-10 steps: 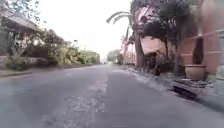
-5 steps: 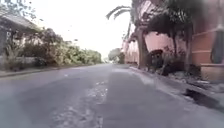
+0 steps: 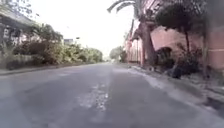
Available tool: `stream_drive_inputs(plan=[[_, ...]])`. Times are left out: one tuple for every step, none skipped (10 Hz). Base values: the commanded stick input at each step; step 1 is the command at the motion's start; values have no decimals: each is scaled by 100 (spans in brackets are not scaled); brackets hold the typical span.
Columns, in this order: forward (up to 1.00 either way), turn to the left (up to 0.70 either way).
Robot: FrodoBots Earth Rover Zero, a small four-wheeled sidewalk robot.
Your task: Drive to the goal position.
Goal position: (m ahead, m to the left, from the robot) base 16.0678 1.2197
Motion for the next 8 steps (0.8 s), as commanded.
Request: stream_drive_inputs(plan=[[100,0],[100,0],[100,0],[100,0],[100,0],[100,0],[100,0],[100,0]])
